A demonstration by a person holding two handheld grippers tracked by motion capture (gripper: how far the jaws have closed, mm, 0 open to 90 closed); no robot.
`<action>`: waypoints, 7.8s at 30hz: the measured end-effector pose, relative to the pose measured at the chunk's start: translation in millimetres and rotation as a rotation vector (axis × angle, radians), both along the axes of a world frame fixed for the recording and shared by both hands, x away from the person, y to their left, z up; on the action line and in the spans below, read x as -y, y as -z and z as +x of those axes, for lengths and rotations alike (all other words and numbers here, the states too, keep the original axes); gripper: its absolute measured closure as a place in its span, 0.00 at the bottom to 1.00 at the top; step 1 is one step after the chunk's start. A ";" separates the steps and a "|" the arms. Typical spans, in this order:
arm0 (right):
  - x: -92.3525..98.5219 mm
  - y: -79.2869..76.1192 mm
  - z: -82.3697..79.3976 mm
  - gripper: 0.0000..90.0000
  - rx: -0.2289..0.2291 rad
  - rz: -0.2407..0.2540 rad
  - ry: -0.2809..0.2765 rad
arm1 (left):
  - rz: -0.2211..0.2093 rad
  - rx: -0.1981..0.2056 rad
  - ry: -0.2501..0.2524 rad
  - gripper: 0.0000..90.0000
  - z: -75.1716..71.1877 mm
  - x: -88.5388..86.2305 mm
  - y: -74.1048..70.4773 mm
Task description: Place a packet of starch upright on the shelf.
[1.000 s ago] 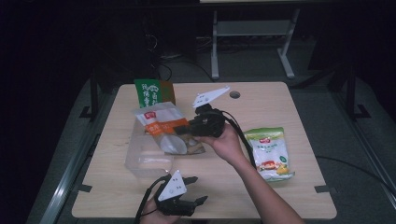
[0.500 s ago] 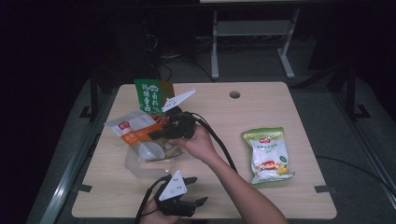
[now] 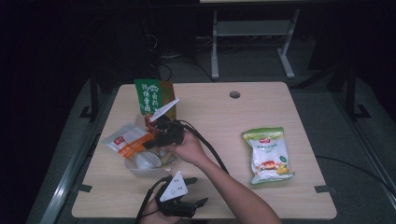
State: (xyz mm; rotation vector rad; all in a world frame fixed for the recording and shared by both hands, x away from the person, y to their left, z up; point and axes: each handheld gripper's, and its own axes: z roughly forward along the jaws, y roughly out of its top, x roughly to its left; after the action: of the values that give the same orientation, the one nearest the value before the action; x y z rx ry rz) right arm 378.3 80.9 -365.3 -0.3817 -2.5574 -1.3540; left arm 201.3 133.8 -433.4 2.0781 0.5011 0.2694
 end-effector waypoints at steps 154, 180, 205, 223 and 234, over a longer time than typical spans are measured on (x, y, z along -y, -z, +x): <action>156.5 7.7 -23.5 0.49 0.023 -0.076 0.216 | 0.024 -0.003 -0.002 0.29 3.9 10.9 -0.7; 292.1 24.4 -41.4 0.39 0.027 -0.161 0.456 | 0.030 -0.003 -0.015 0.27 27.7 34.7 -9.2; 397.3 68.7 -45.1 0.37 -0.084 -0.251 0.729 | 0.017 -0.015 0.000 0.27 42.2 66.4 -12.0; 408.9 87.4 -27.0 0.46 -0.192 -0.201 0.751 | 0.021 -0.015 0.001 0.27 43.6 68.1 -10.0; 404.8 90.0 -30.7 0.85 -0.233 -0.180 0.746 | 0.021 -0.023 -0.002 0.27 45.8 70.1 -7.7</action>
State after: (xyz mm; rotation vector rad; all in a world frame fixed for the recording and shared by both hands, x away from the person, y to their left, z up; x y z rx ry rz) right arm 347.6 -323.9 -455.3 -1.5422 -2.4232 -1.1584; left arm 247.1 63.7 -425.8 2.1028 0.5161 0.2535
